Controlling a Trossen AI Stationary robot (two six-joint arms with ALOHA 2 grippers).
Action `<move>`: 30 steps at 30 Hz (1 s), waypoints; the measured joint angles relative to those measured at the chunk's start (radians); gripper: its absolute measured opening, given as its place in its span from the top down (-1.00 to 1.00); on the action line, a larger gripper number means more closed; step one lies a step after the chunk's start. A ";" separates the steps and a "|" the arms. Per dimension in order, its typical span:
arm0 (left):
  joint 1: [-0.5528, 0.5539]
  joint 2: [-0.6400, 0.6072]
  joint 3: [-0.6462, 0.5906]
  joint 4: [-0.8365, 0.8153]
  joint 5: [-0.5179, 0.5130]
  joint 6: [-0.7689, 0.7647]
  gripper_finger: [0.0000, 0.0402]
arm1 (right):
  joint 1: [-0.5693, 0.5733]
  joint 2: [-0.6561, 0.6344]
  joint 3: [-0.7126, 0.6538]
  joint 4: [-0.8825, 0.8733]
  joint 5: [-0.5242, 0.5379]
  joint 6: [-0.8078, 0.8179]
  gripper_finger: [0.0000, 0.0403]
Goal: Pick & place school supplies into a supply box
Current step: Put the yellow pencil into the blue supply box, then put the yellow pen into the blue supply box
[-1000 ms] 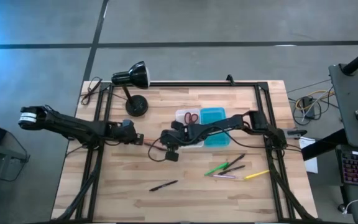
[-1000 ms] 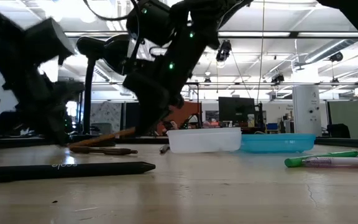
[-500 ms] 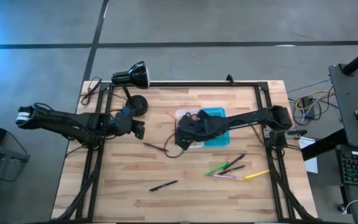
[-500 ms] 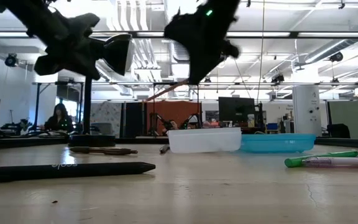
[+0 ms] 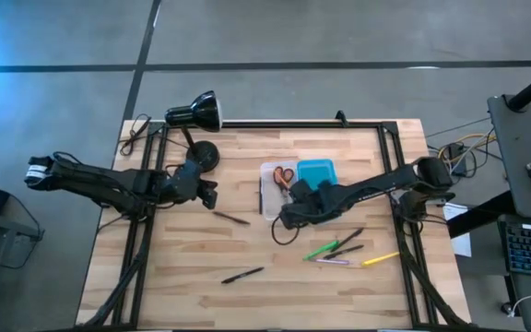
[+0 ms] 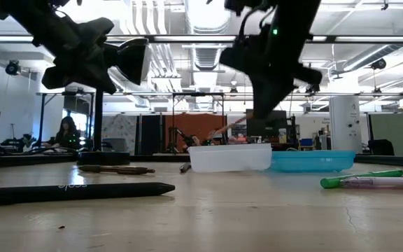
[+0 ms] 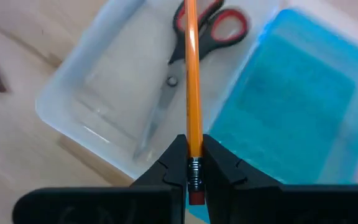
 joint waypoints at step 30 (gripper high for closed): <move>-0.104 0.002 -0.043 0.070 0.094 0.035 1.00 | 0.014 -0.067 -0.103 0.182 -0.192 -0.543 0.03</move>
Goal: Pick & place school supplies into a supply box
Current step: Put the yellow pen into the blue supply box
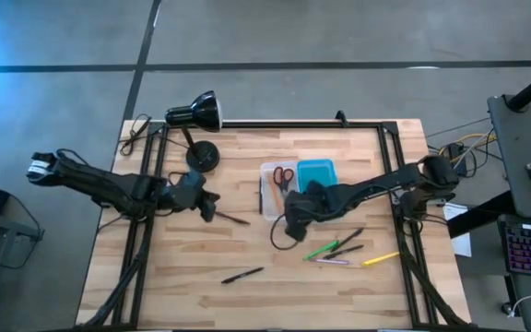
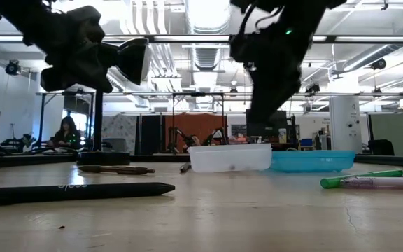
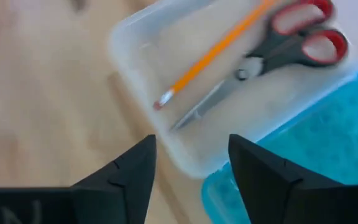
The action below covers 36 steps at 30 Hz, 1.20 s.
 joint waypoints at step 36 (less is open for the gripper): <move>-0.105 0.000 -0.229 0.342 0.079 -0.199 1.00 | 0.527 -0.187 -0.336 -0.323 -0.343 0.048 0.13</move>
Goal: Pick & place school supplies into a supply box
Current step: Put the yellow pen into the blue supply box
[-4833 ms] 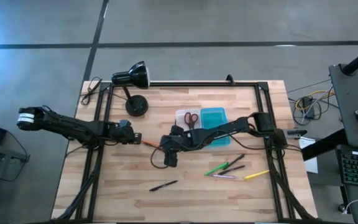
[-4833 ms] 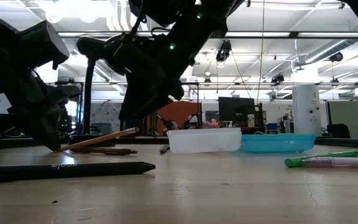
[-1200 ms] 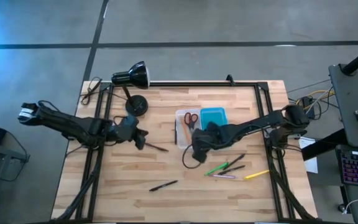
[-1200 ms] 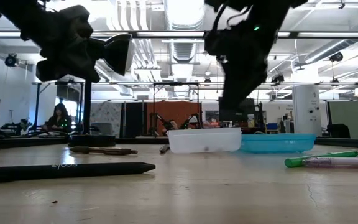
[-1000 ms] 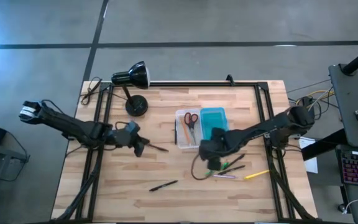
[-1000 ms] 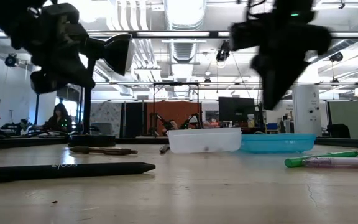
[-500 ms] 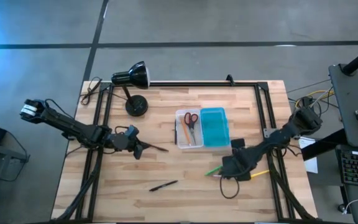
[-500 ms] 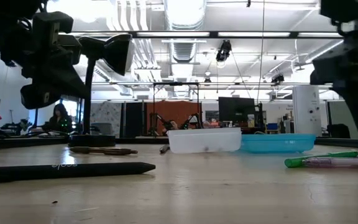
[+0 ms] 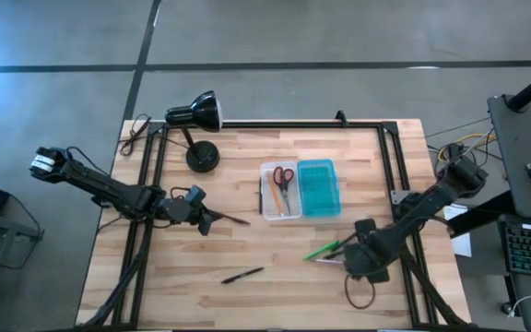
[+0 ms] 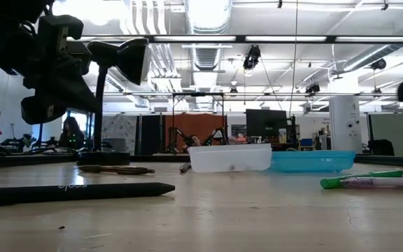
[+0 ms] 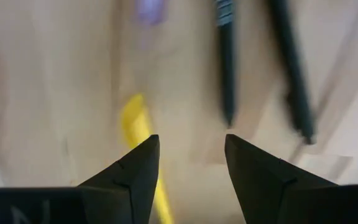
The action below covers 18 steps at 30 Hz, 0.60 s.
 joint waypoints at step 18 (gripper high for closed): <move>0.000 0.000 -0.007 0.001 -0.042 -0.011 1.00 | 0.105 0.058 -0.092 0.163 -0.028 0.141 -0.23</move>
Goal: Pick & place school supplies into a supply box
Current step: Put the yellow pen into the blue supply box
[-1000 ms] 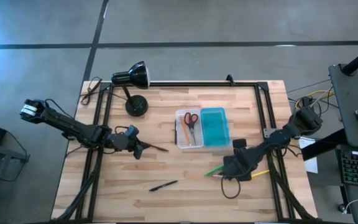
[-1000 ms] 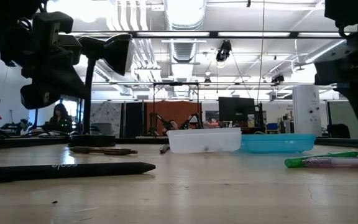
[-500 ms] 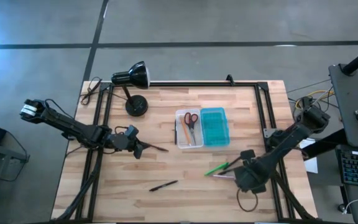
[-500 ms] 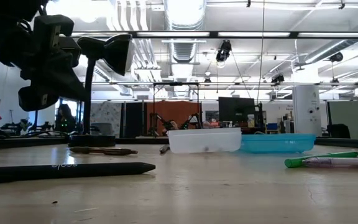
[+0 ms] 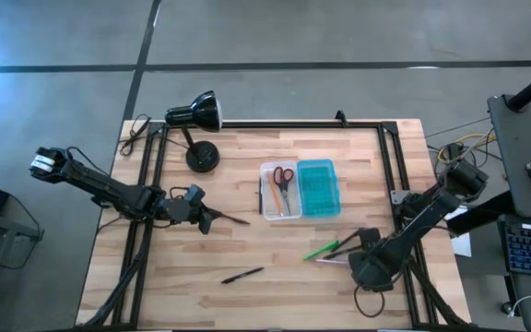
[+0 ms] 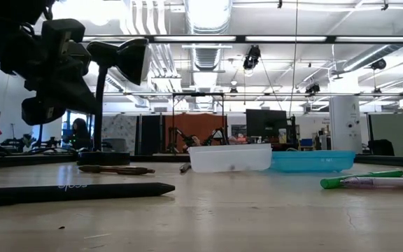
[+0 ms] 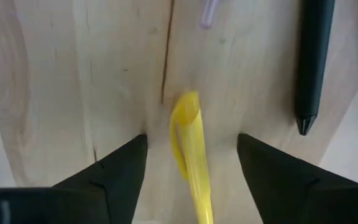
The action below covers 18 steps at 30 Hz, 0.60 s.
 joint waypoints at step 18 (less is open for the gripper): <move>0.000 0.000 0.000 -0.001 -0.004 -0.033 1.00 | 0.045 0.000 -0.022 0.049 -0.018 0.151 0.20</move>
